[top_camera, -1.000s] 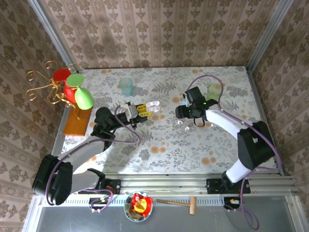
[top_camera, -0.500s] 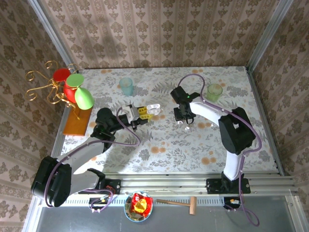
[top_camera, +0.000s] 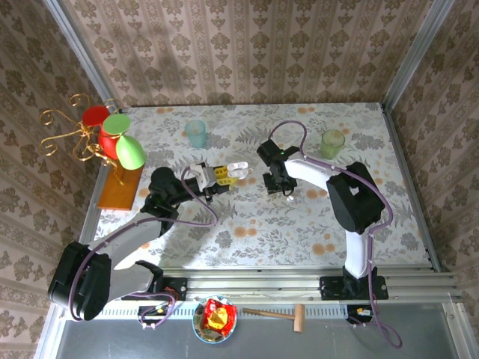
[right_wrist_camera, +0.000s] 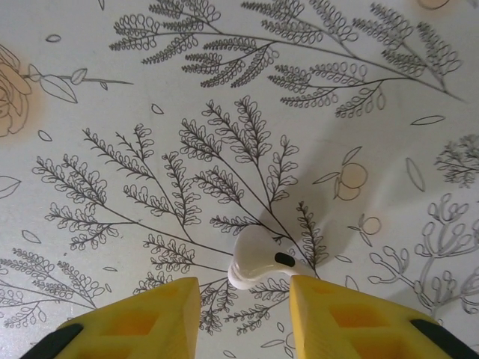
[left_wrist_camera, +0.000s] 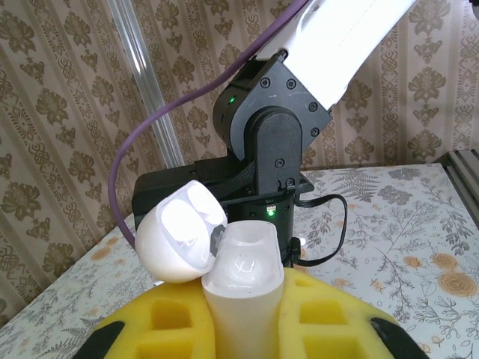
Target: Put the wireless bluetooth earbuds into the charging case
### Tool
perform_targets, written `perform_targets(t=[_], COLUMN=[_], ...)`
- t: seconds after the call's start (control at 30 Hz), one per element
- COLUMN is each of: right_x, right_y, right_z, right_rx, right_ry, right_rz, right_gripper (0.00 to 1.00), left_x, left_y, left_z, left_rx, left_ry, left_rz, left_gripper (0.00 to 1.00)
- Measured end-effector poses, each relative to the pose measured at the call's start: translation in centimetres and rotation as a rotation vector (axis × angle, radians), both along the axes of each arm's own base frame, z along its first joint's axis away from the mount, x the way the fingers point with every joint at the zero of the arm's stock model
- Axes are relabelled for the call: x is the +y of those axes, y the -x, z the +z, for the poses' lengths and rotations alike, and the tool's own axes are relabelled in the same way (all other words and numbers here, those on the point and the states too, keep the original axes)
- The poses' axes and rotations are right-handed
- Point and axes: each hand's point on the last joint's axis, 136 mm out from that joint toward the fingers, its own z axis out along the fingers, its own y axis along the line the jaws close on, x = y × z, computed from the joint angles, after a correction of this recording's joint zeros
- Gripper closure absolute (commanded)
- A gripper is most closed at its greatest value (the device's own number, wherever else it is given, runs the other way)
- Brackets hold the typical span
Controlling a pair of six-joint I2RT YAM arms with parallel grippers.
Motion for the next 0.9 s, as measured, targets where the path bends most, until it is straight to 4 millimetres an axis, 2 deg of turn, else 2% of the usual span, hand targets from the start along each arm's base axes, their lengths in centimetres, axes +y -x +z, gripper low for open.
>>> perform_targets(t=[0.23, 0.57, 0.9], right_x=[-0.2, -0.5, -0.9], right_y=[-0.4, -2.3, -2.3], right_z=[-0.7, -0.8, -0.7], right_rx=[0.012, -0.004, -0.004], right_ry=[-0.009, -0.014, 0.013], right_rz=[-0.016, -0.028, -0.006], right_gripper=[0.66, 0.65, 0.66], left_x=[0.1, 0.1, 0.1], left_y=[0.0, -0.1, -0.2], left_z=[0.0, -0.1, -0.1], left_rx=[-0.002, -0.002, -0.019], left_ry=[-0.003, -0.007, -0.011], left_rz=[0.005, 0.014, 0.019], left_gripper=[1.0, 1.0, 1.0])
